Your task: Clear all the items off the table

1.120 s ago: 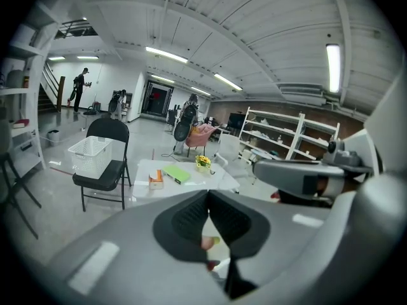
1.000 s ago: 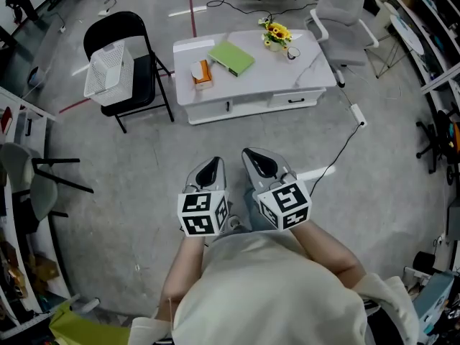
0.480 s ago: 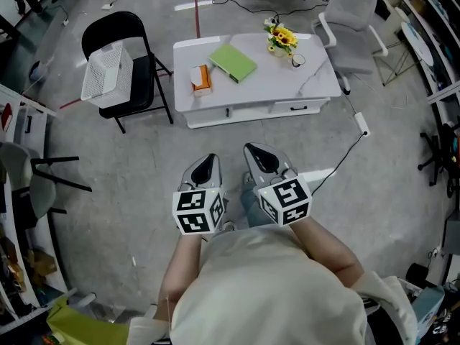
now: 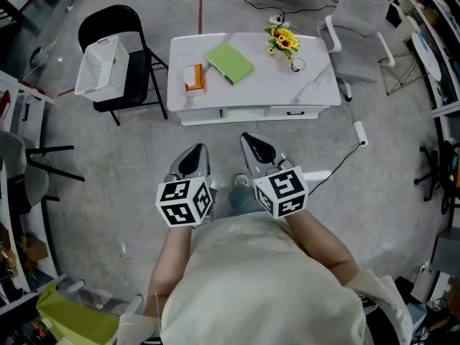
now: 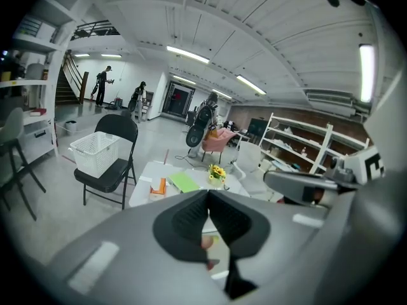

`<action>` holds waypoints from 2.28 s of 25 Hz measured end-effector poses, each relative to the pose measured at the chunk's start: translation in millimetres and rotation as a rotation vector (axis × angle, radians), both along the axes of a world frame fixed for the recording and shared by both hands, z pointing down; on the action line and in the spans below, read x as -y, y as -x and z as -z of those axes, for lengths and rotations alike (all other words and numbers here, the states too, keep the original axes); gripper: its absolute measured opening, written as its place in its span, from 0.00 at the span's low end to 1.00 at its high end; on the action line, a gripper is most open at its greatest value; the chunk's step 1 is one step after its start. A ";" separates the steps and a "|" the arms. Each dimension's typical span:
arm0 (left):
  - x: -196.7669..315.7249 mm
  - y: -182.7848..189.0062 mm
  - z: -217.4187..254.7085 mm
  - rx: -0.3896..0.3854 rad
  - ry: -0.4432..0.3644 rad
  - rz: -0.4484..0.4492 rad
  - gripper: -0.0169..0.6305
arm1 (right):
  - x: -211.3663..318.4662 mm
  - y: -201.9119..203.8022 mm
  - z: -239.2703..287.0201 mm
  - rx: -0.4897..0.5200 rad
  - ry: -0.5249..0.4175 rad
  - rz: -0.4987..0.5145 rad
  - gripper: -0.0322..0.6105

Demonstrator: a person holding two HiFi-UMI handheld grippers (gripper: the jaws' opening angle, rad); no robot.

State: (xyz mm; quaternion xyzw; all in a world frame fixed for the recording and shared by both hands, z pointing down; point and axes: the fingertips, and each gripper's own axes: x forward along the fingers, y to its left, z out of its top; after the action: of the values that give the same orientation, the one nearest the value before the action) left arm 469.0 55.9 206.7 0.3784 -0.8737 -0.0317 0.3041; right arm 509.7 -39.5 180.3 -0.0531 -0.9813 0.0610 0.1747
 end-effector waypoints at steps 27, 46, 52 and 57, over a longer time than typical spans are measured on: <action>63.9 98.2 -15.8 0.019 0.011 0.054 0.04 | 51.7 100.1 -24.7 -0.042 0.013 0.115 0.05; 38.6 262.1 -42.3 -0.036 0.029 0.044 0.04 | 26.3 258.2 -50.7 -0.118 -0.001 0.108 0.05; 26.5 306.8 -53.1 -0.067 0.046 0.038 0.04 | 13.5 302.7 -63.6 -0.160 0.002 0.111 0.05; 19.1 337.4 -63.2 -0.085 0.066 0.008 0.04 | 5.1 333.4 -79.1 -0.204 0.014 0.086 0.05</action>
State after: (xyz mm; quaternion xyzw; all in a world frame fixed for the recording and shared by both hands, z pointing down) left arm 131.6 36.8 269.9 0.3629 -0.8621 -0.0203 0.3530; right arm 176.3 -44.6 259.4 -0.0897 -0.9548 0.0653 0.2756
